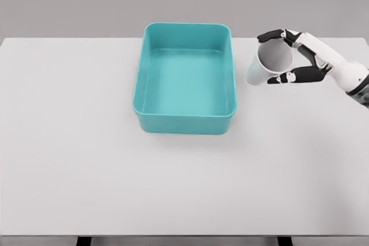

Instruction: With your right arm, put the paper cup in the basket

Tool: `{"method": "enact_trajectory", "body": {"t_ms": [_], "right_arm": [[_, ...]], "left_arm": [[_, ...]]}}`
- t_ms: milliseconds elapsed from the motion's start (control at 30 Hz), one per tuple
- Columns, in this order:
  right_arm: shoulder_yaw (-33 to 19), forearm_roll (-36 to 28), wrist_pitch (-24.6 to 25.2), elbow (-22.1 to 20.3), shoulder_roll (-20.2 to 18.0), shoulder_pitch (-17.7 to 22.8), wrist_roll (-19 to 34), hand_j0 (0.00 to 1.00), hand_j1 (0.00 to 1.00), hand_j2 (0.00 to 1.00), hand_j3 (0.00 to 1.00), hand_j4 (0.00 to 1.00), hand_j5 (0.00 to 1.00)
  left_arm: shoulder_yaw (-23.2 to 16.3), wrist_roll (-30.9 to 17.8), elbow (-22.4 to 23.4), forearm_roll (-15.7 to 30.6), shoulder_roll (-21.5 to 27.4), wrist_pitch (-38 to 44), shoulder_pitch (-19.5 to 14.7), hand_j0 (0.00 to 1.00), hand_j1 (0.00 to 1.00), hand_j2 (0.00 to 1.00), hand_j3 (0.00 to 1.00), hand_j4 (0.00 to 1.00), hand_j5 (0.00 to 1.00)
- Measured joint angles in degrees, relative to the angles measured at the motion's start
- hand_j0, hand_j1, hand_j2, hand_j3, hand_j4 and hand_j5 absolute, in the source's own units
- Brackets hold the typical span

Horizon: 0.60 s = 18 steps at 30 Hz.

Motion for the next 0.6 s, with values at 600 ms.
{"method": "enact_trajectory", "body": {"t_ms": [600], "right_arm": [[-0.33, 7.84, 0.9, -4.55, 8.53, -3.69, 0.0, 0.68, 0.68, 0.68, 0.68, 0.68, 0.68]], "left_arm": [[0.01, 0.0, -0.01, 0.03, 0.0, 0.0, 0.0, 1.0, 1.0, 1.0, 1.0, 1.0, 1.0]]}}
